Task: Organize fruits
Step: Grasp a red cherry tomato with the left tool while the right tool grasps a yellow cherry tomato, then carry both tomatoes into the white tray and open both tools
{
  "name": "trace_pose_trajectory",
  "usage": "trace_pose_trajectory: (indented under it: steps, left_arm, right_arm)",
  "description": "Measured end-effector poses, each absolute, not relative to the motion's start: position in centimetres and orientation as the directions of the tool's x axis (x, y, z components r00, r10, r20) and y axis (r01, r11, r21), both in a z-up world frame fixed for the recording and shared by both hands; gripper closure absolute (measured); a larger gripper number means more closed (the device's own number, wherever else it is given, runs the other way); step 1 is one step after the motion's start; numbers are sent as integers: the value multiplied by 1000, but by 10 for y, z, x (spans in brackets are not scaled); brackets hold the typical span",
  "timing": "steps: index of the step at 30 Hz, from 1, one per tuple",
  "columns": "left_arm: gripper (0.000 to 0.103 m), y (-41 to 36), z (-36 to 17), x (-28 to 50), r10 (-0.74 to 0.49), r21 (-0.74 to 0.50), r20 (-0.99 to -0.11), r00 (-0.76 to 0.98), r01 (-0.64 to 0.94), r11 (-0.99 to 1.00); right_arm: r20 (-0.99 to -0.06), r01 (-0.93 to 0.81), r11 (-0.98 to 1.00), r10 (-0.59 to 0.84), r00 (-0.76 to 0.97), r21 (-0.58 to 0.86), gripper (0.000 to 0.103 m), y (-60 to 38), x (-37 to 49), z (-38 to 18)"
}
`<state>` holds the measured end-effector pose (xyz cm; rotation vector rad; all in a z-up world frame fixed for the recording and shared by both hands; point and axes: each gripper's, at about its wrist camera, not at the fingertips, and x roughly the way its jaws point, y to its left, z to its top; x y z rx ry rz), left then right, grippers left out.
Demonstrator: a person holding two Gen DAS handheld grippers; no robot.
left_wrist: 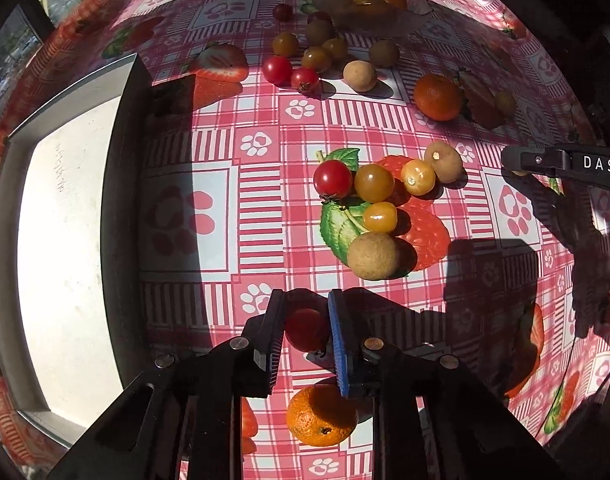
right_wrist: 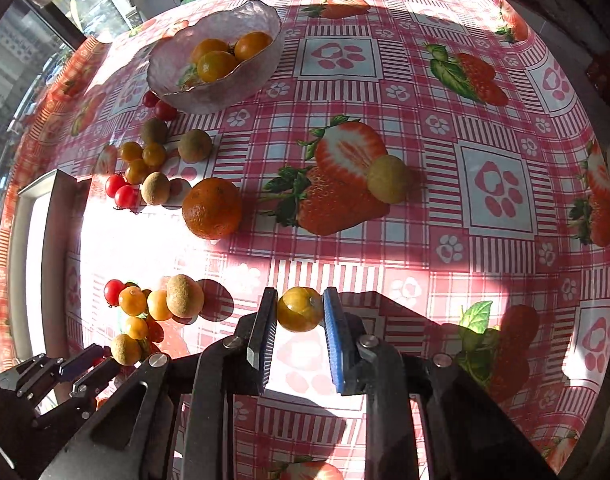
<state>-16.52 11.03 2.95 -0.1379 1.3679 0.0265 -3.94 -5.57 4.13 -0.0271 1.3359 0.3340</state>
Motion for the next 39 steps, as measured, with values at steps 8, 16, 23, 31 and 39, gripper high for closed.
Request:
trace_pose_trajectory:
  steps: [8, 16, 23, 31, 39]
  left_arm:
    - [80, 128, 53, -178, -109, -143, -964, 244, -124, 982]
    - [80, 166, 82, -201, -91, -143, -953, 290, -166, 976]
    - [80, 222, 87, -231, -9, -91, -956, 294, -264, 960]
    - [80, 288, 58, -256, 87, 2, -971, 224, -355, 935]
    - [80, 320, 27, -269, 114, 48, -980, 165, -360, 932]
  right_arm:
    - [-951, -248, 945, 260, 170, 214, 78, -77, -78, 60]
    - [-938, -316, 909, 324, 127, 271, 78, -25, -105, 81]
    - [-922, -446, 835, 383, 52, 322, 78, 50, -142, 93]
    - [-907, -551, 747, 418, -44, 371, 78, 146, -176, 86]
    - [-933, -617, 711, 341, -118, 338, 78, 208, -198, 51]
